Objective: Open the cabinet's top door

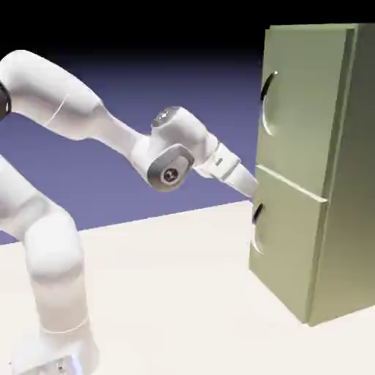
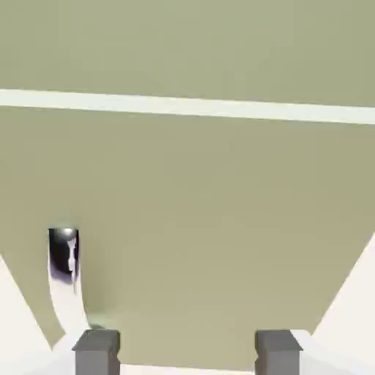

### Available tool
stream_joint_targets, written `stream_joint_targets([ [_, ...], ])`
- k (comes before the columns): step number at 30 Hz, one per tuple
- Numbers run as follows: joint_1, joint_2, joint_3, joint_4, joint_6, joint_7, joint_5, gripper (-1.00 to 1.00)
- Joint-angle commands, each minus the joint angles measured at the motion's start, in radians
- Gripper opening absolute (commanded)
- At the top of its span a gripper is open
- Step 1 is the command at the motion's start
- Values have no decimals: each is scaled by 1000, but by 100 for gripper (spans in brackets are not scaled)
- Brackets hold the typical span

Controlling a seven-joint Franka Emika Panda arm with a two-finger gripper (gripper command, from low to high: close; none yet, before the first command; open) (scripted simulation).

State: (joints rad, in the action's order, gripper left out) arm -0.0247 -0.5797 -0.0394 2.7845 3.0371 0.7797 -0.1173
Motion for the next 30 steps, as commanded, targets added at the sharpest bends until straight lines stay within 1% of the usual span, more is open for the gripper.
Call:
stream_joint_targets([
  [1,-14,-4,-15,-9,0,14,-44,0],
  [30,-408,-108,-439,-283,1,430,-1305,0],
])
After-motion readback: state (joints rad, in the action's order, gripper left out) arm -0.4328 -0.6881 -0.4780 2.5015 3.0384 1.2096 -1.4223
